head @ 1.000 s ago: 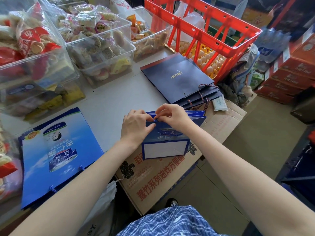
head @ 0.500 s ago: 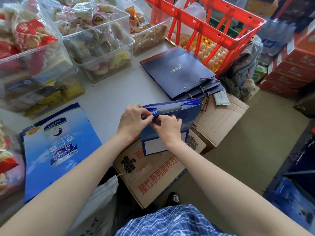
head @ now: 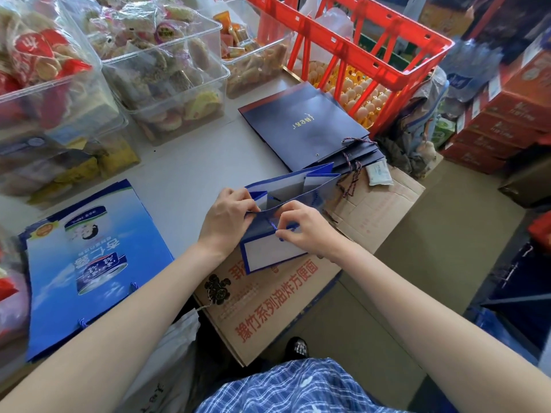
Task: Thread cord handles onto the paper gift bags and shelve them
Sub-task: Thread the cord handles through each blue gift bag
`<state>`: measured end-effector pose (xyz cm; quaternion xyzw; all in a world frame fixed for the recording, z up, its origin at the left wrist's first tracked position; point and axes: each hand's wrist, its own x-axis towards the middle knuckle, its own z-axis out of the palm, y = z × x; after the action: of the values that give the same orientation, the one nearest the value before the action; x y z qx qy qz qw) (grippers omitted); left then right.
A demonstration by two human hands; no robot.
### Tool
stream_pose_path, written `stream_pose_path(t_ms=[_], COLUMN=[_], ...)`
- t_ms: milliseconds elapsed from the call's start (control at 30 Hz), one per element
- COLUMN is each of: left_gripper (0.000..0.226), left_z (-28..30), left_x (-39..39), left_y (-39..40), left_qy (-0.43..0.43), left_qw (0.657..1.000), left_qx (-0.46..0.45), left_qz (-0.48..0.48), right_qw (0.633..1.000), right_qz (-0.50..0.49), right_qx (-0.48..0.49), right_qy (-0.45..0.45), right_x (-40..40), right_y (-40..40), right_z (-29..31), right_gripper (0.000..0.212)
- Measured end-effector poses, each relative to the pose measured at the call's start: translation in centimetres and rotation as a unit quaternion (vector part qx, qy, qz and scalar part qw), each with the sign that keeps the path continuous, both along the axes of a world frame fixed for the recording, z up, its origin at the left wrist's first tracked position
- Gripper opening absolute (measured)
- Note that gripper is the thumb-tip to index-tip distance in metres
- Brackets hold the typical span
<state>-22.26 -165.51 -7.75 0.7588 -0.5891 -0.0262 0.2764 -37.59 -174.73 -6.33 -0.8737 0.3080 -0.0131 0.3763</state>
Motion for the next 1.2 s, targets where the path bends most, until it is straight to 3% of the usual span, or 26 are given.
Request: stream_pose_path(t_ms=[100, 233, 400, 567, 700, 867, 1033, 1133, 1200], left_gripper=[0.007, 0.008, 0.009, 0.008, 0.005, 0.015, 0.023, 0.025, 0.024], left_z=[-0.3, -0.1, 0.4, 0.5, 0.5, 1.6, 3.2, 3.3, 3.5], left_x=[0.0, 0.7, 0.9, 0.5, 0.5, 0.7, -0.7, -0.9, -1.3], left_y=[0.3, 0.8, 0.9, 1.3, 1.6, 0.8, -2.0, -3.0, -3.4], left_qy=[-0.011, -0.014, -0.024, 0.011, 0.030, 0.104, 0.168, 0.220, 0.300], left_qw=[1.000, 0.998, 0.988, 0.984, 0.982, 0.981, 0.977, 0.961, 0.940], left_qx=[-0.016, -0.018, 0.023, 0.056, 0.073, 0.071, 0.123, 0.165, 0.161], left_qz=[-0.024, -0.056, -0.148, -0.169, -0.171, -0.149, -0.040, -0.014, 0.010], right_qw=[0.999, 0.989, 0.983, 0.977, 0.979, 0.980, 0.929, 0.926, 0.930], right_qz=[0.025, -0.074, -0.106, -0.114, -0.130, -0.171, -0.247, -0.232, -0.213], right_qx=[-0.020, -0.104, -0.133, -0.141, -0.146, -0.073, 0.163, 0.172, 0.172], right_qy=[0.027, -0.076, 0.072, 0.109, 0.064, -0.068, -0.223, -0.245, -0.245], right_x=[-0.7, 0.3, 2.5, 3.8, 3.6, 2.4, 1.8, 1.4, 0.8], right_y=[-0.4, -1.5, -1.7, -0.5, -0.2, -1.2, -1.0, -0.9, -0.7], right_z=[1.0, 3.1, 2.0, 0.6, 0.3, 1.5, 2.6, 2.3, 2.0], right_gripper=[0.011, 0.020, 0.022, 0.018, 0.018, 0.017, 0.003, 0.012, 0.011])
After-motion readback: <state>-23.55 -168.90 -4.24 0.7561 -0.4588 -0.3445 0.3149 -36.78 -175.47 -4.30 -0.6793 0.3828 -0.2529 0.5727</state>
